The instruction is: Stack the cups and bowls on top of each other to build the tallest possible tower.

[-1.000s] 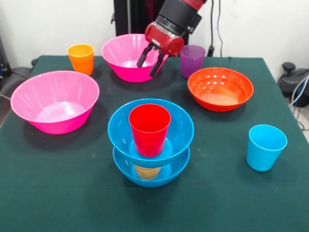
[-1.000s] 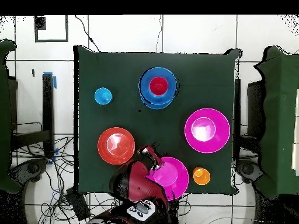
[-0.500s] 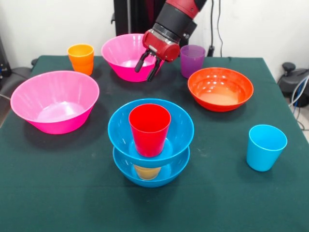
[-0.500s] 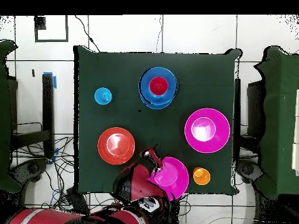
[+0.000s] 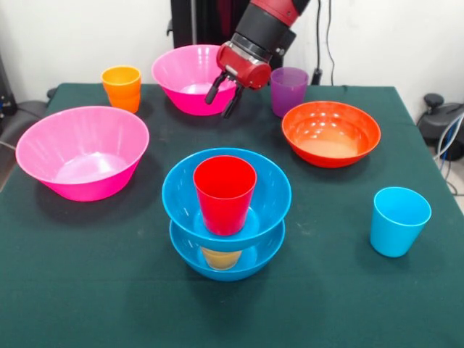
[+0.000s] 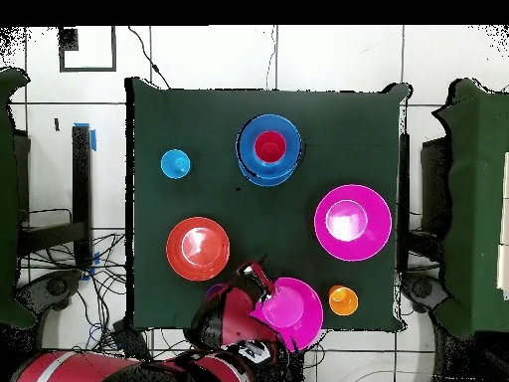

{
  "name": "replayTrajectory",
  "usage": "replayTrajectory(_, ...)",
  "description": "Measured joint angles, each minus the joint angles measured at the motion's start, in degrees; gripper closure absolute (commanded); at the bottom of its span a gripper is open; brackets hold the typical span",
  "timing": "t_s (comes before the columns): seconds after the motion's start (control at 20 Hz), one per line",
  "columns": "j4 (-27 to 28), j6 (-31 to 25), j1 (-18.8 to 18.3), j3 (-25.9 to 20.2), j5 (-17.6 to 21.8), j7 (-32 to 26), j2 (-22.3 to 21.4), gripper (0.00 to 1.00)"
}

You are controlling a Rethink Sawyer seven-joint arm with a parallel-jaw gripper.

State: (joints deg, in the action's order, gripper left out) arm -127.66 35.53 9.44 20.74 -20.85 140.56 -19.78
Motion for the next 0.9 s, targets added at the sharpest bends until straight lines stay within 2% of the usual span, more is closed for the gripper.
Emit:
replayTrajectory(0.35, -1.49, -0.01, 1.01, 0.0, -0.11, 0.0, -0.44, 0.0)
replayTrajectory(0.9, -1.74, -0.55, 2.59, 0.19, -0.9, 0.0, -5.73, 0.0)
